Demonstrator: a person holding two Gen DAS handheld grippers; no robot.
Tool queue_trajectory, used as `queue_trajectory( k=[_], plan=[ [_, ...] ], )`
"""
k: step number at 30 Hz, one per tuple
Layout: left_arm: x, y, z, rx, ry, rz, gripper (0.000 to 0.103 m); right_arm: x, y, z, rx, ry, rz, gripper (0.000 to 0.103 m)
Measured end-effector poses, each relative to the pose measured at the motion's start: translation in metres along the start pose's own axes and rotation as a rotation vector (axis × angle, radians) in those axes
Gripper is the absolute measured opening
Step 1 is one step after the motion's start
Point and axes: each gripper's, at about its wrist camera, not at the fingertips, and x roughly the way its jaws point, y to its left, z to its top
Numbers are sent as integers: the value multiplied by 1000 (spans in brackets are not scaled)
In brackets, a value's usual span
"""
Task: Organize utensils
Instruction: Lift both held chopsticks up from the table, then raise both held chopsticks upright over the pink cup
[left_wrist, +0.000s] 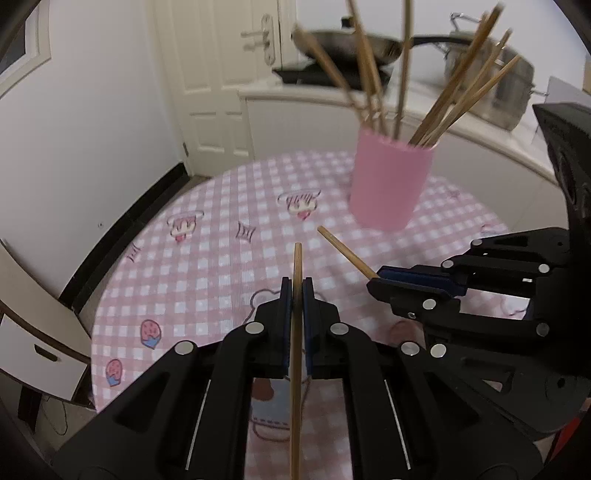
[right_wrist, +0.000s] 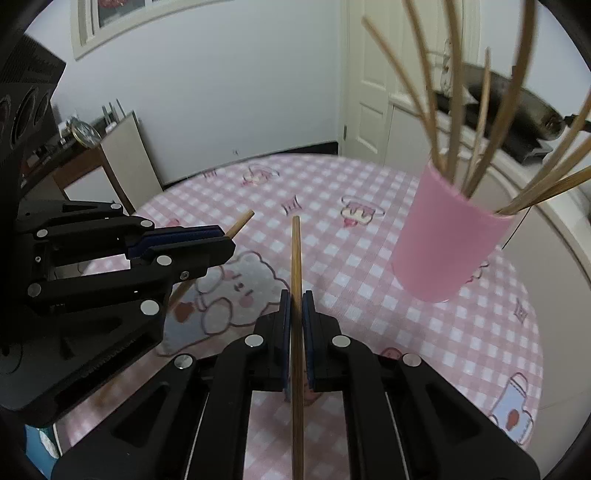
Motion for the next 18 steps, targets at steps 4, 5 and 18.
queue_trajectory(
  k=[4, 5, 18],
  plan=[
    [-33, -7, 6, 0, -65, -5, 6, -32, 2, 3, 3, -61, 6, 5],
    [-40, -9, 8, 0, -81, -5, 6, -39, 2, 3, 7, -74, 10, 5],
    [-136, -36, 11, -28, -311, -49, 6, -141, 2, -4, 21, -308, -34, 5]
  ],
)
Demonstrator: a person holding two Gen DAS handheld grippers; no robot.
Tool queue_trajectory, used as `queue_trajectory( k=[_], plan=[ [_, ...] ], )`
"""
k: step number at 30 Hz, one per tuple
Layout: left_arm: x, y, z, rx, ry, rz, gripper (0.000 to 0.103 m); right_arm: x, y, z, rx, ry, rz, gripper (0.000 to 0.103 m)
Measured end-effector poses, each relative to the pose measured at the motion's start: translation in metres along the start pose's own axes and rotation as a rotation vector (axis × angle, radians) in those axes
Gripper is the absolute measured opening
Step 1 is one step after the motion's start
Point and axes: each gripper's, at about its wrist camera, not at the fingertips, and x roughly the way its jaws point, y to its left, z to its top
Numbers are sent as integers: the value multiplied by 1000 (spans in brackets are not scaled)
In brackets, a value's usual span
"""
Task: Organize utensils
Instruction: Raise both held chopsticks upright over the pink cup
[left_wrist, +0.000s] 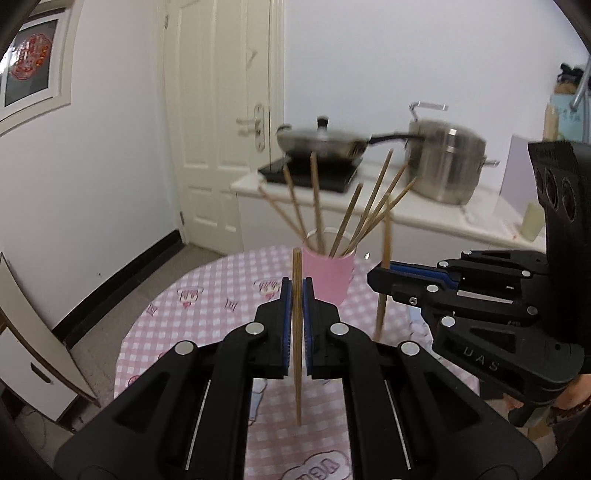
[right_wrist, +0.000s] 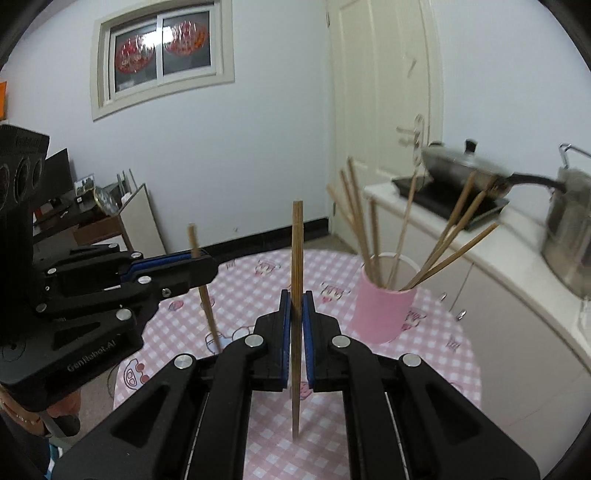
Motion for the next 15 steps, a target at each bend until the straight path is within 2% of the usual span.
queue_trajectory(
  k=[3, 9, 15],
  plan=[
    [-8, -4, -3, -20, -32, -16, 6, -8, -3, -4, -7, -19, -16, 5],
    [2, -4, -12, -43, -21, -23, 6, -5, -17, -11, 14, -10, -28, 5],
    [0, 0, 5, -83, -70, -48, 6, -21, -36, 6, 41, -53, -35, 5]
  ],
)
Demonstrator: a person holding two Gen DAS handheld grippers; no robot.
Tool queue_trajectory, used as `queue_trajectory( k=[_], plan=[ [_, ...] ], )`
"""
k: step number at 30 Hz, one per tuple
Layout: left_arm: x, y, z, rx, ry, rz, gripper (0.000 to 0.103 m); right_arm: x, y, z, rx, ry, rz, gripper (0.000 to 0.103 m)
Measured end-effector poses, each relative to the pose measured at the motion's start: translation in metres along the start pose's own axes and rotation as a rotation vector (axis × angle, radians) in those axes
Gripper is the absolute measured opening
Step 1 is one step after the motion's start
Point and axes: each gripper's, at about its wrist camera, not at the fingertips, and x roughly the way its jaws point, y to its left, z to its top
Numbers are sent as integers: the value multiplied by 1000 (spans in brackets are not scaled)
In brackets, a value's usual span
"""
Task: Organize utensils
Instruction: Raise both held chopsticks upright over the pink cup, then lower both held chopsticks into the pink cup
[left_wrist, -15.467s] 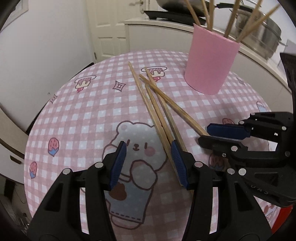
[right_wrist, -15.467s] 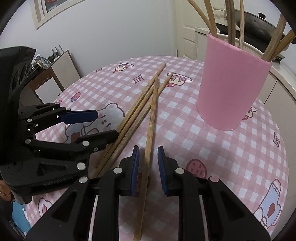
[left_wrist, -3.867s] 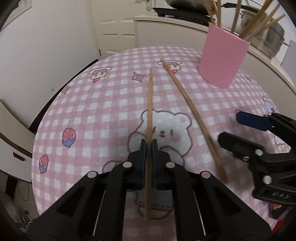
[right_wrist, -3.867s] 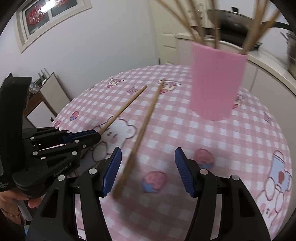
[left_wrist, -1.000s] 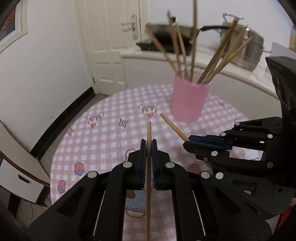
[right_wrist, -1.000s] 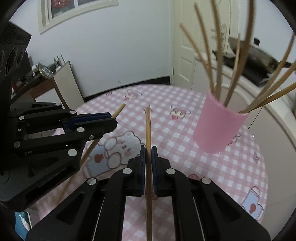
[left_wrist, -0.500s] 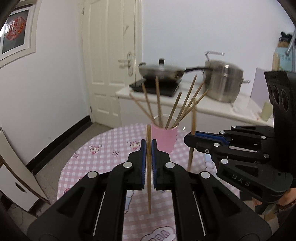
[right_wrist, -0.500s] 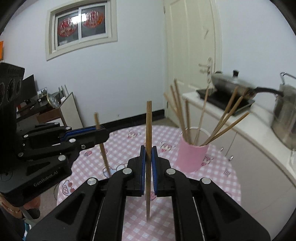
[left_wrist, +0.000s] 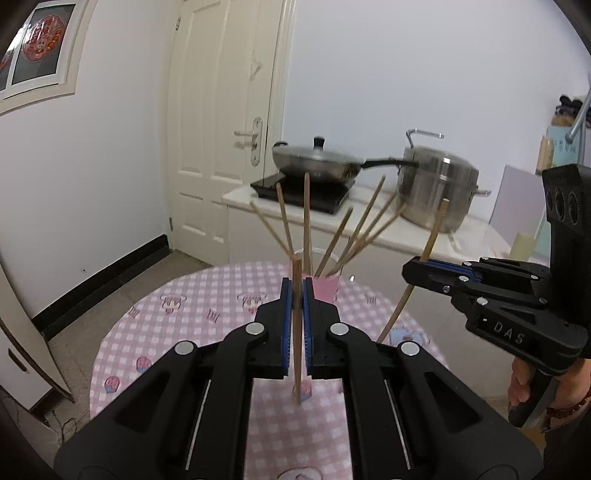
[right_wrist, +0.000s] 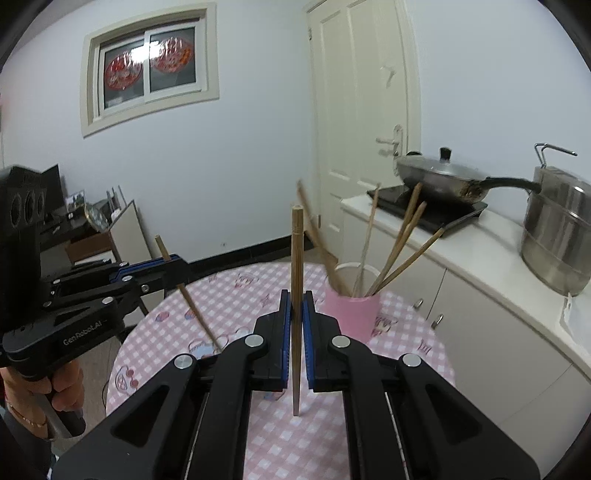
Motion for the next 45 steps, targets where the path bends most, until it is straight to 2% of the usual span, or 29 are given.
queue_trajectory(
  k=[8, 16, 21, 26, 34, 41, 45],
  plan=[
    [10, -6, 44, -39, -93, -34, 6, -13, -21, 40, -16, -92, -46, 5],
    [22, -24, 87, -64, -210, -52, 6, 3, -36, 83, -47, -159, -71, 5],
    [29, -39, 100, -60, -297, -15, 6, 16, -51, 96, -50, -181, -88, 5],
    [41, -49, 106, -53, -348, 1, 5, 29, -70, 100, -26, -193, -83, 5],
    [52, -58, 112, -72, -361, -52, 5, 44, -90, 101, 13, -196, -58, 5],
    [42, -72, 109, -31, -383, -85, 5, 37, -95, 100, 29, -202, -31, 5],
    [33, -73, 114, -1, -397, -73, 6, 32, -97, 102, 27, -204, -21, 5]
  ],
)
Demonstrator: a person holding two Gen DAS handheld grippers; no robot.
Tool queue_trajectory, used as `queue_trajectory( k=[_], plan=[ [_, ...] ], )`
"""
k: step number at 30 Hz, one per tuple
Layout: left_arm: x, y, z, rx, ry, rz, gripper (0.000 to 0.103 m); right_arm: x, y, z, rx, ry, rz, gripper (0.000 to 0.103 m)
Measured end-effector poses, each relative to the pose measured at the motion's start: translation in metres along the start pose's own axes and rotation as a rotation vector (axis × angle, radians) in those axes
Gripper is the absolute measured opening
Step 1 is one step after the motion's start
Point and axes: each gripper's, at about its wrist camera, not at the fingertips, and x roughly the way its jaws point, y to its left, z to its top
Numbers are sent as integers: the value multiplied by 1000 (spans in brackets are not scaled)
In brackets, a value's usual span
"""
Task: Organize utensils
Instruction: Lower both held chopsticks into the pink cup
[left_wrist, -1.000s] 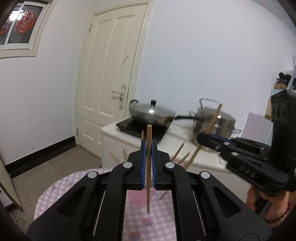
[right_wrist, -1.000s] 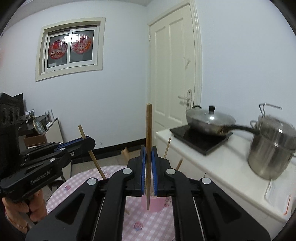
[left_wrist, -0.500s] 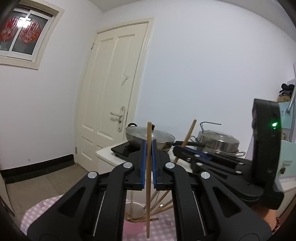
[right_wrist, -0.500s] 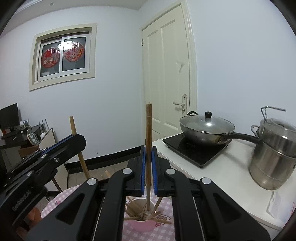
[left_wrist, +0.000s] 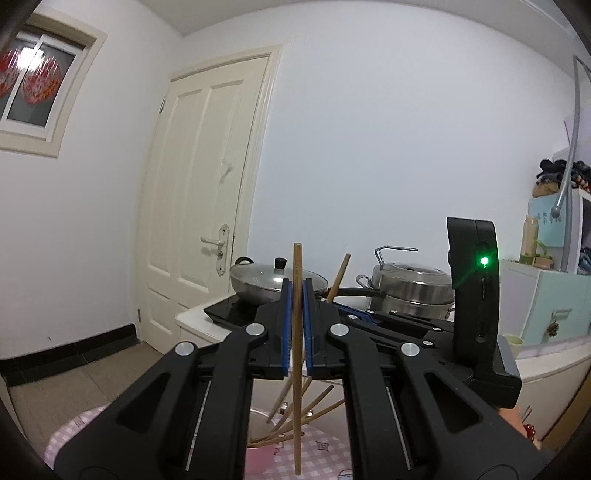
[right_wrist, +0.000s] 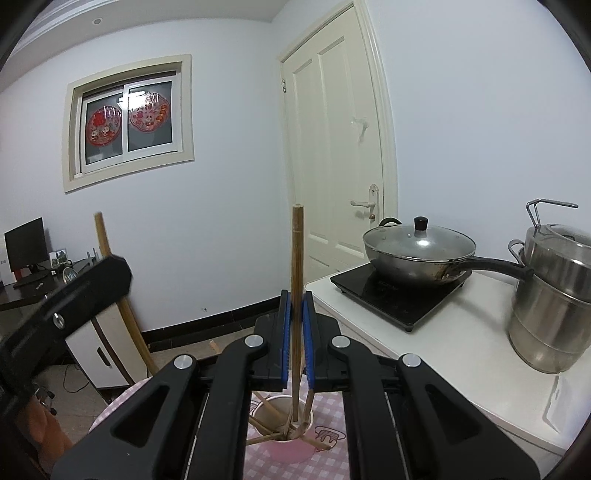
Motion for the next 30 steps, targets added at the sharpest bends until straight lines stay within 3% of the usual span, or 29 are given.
queue_trajectory(
  k=[12, 19, 30],
  plan=[
    [-11, 9, 10, 76, -77, 114, 6, 1, 10, 7, -25, -4, 14, 5],
    [13, 15, -1, 58, -88, 102, 5, 15, 7, 2, -48, 20, 12, 5],
    [49, 32, -27, 21, -39, 115, 6, 39, -5, -19, -26, 54, 48, 5]
  ],
)
